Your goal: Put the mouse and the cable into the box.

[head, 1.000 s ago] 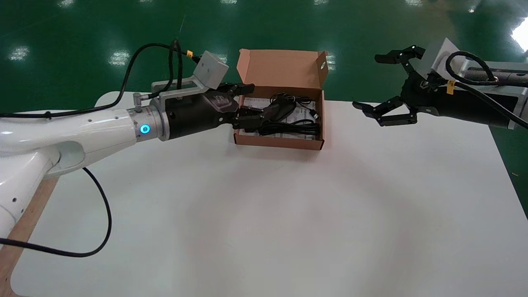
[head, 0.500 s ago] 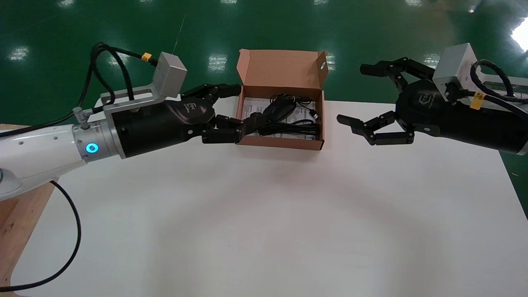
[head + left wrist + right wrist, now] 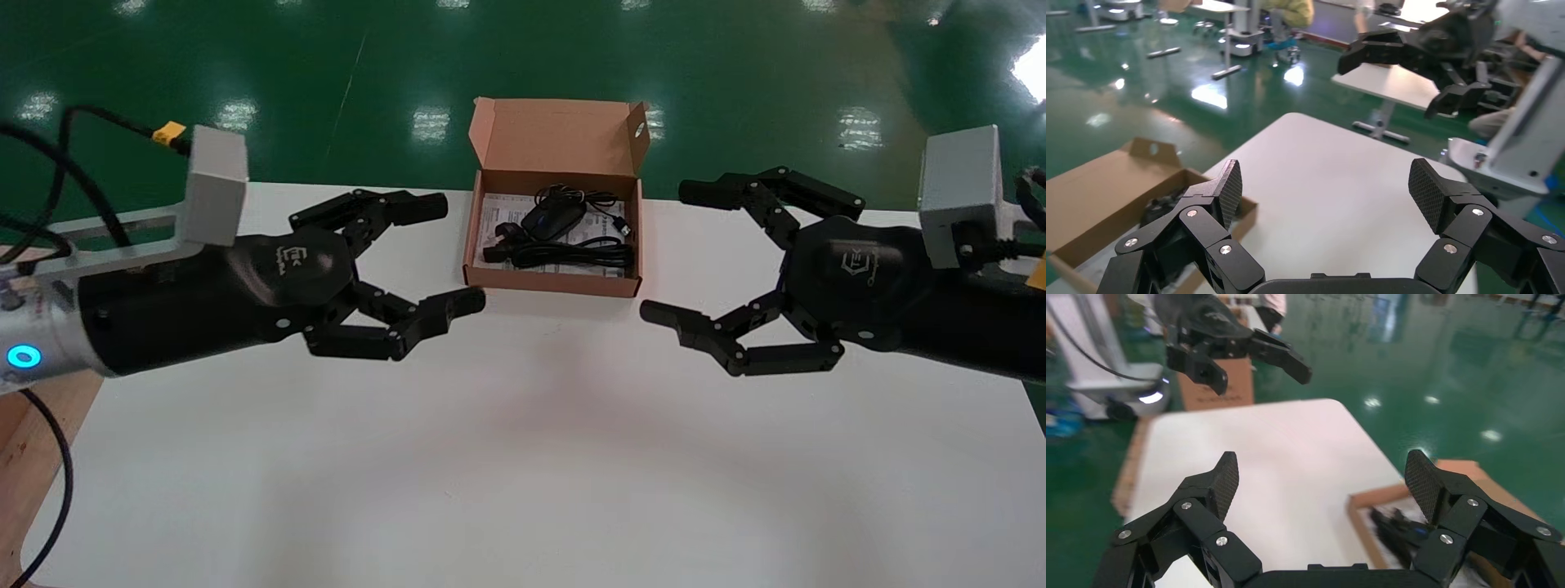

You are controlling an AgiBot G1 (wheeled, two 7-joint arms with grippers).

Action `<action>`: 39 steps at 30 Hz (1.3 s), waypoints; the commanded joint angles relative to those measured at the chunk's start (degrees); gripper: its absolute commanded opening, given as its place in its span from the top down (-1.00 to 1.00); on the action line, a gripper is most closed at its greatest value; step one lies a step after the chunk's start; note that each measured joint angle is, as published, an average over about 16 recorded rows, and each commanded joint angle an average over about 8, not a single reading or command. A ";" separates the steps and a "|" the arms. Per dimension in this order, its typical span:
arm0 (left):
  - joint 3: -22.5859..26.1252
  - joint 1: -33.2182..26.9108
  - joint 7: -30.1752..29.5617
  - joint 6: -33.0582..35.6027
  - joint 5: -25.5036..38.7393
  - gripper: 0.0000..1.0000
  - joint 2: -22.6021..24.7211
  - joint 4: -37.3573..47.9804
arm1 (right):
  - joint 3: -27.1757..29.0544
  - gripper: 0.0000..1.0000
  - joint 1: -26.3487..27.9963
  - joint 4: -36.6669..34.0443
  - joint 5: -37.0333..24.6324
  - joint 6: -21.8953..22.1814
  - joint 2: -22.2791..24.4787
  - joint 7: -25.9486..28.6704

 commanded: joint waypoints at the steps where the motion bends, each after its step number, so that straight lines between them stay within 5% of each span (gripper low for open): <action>1: -1.07 1.12 -0.37 1.43 -0.77 -1.00 -1.45 -1.97 | 0.70 -1.00 -1.57 2.44 1.13 -0.51 0.74 1.85; 16: -8.11 8.52 -2.78 10.93 -5.89 -1.00 -11.00 -15.04 | 4.99 -1.00 -11.48 18.01 8.18 -3.72 5.24 13.18; 39: -7.73 8.12 -2.69 10.34 -5.64 -1.00 -10.47 -14.25 | 4.88 -1.00 -11.00 17.07 7.89 -3.55 5.10 12.77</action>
